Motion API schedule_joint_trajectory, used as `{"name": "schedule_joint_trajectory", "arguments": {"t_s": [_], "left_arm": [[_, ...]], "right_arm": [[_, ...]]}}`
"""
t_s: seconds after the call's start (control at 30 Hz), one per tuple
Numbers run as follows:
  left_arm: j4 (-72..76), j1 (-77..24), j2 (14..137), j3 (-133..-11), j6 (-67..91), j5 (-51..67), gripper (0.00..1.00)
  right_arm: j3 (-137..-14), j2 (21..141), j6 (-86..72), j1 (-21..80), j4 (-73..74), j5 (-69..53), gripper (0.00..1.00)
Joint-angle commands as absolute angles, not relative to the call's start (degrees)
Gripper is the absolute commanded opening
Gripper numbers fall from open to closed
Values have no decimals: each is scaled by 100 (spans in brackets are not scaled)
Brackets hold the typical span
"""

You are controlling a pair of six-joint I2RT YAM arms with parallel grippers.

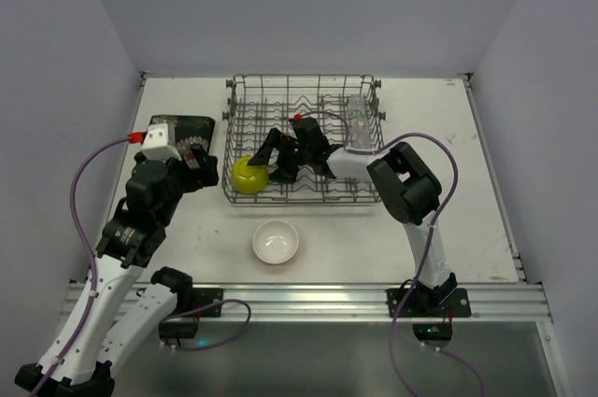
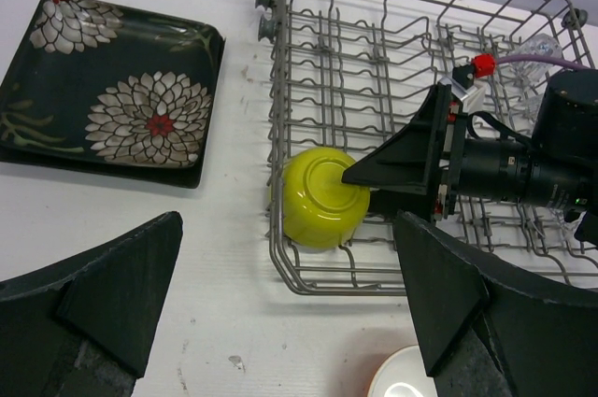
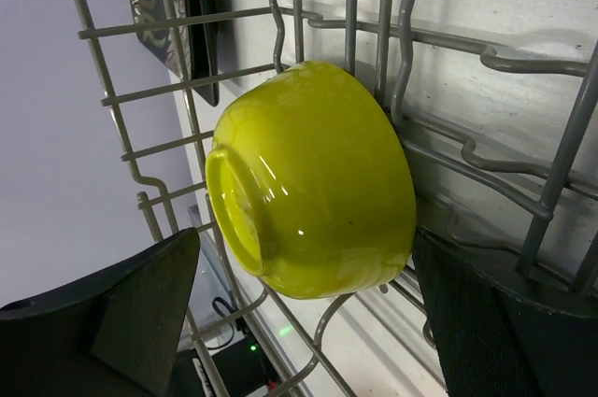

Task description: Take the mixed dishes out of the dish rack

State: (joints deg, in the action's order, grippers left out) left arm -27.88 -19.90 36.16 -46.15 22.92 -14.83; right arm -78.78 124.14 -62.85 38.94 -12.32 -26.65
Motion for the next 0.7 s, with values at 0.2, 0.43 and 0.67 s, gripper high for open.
{"name": "schedule_joint_trajectory", "arguments": {"t_s": [0.2,0.43,0.67], "left_arm": [[-2601,-1960,3595,-4588,2127,-1406,100],[-2593,-1960,3586,-4588,2127,-1380,100],[-2593,-1960,3586,-4579,2136,-1354,100]], "right_arm": [[-7691,12322,-6583,3920,-2012,-3023,95],[-7506,12173,-6618,3920,-2381,-3032,95],[-7418,12068,-6627,3920,-2584,-2927,95]]}}
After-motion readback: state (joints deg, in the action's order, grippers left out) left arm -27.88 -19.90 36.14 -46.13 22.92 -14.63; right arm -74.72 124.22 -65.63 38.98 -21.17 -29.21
